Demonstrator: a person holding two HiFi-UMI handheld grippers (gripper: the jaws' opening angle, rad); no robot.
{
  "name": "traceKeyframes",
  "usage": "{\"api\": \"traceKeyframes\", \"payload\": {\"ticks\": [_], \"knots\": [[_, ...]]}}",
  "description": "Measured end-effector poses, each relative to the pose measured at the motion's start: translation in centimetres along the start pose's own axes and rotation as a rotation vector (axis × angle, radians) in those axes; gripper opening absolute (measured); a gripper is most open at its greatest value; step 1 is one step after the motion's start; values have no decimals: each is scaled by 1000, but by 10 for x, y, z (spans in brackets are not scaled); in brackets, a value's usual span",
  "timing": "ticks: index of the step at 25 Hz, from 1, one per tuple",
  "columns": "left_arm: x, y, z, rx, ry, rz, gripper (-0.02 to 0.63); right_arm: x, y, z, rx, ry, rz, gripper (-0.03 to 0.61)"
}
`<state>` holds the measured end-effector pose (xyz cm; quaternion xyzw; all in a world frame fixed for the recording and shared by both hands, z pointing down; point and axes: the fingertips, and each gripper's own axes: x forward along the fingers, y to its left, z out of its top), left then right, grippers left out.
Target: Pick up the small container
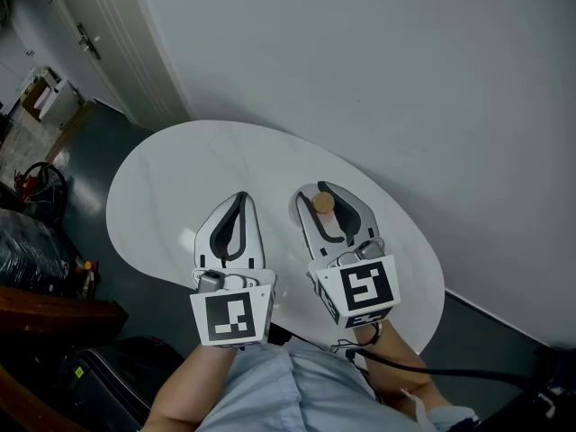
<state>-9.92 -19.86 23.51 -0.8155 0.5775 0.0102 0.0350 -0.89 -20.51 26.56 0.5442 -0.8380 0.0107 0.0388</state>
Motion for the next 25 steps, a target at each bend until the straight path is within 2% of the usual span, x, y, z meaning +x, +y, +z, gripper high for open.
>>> {"api": "traceKeyframes", "payload": {"ticks": [25], "knots": [[-1,-3,6,8,-18,5,-2,-5,0,0,-11,-1,-2,123]]}}
